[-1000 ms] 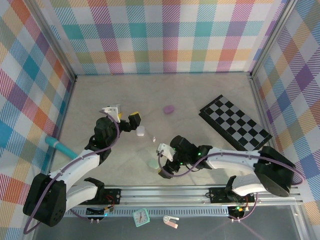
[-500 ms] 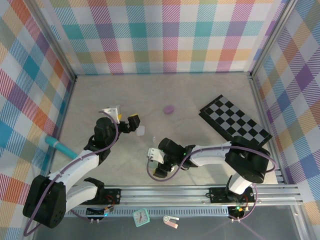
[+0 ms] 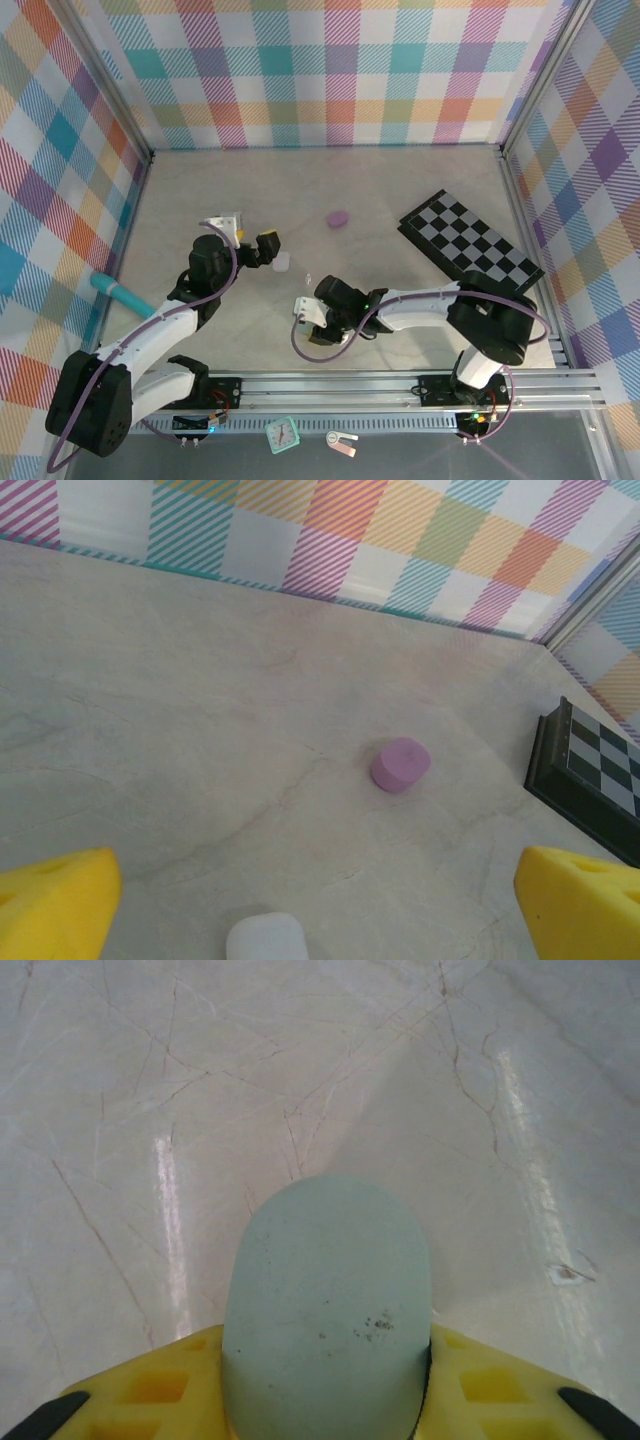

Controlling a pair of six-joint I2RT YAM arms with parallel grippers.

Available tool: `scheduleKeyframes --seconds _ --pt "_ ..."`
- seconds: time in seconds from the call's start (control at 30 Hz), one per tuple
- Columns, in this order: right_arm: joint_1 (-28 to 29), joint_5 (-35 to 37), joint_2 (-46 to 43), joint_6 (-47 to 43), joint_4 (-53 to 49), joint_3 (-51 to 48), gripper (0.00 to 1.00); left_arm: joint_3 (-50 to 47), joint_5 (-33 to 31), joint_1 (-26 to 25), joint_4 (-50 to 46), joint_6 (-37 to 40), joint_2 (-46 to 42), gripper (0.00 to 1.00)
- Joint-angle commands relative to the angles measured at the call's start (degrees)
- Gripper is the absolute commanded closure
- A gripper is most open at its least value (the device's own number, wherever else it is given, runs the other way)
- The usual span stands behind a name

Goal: Insert wireless bluetooth earbuds into charging case

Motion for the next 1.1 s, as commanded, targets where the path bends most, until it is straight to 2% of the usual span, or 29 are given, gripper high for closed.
scheduleKeyframes --seconds 0.0,0.1,0.23,0.43,0.57,0.77,0.9,1.07 --pt "-0.68 0.8 -7.04 -1.11 -3.69 0.54 0.61 2.62 3.55 0.68 -1.42 4.77 -1.47 0.0" --pt "-3.24 0.37 -12.96 -1.86 -8.01 1.14 0.6 2.83 7.93 0.29 -1.18 8.52 -2.12 0.0" --pt "-8.89 -2.33 -20.68 -3.86 -15.61 4.0 0.61 1.77 18.45 -0.45 4.82 13.07 -2.28 0.0" --pt "-16.47 -5.26 -26.51 -9.62 -28.3 11.84 0.64 1.78 28.16 -1.16 12.01 17.36 -2.53 0.0" --pt "-19.41 -8.6 -26.67 -13.39 -36.72 18.49 0.64 3.18 37.49 -3.22 11.51 19.21 -2.42 0.0" --pt "-20.33 -14.61 -24.02 -16.45 -46.22 27.95 0.64 7.02 42.35 -8.68 1.56 25.5 -1.49 0.01" --pt "-20.33 -20.27 -22.52 -17.15 -47.96 31.23 0.66 8.24 47.29 -10.58 2.02 25.6 -0.5 0.09" --pt "-20.24 -24.64 -20.05 -17.38 -50.08 34.33 0.67 9.45 49.52 -12.4 1.41 25.61 0.35 0.18"
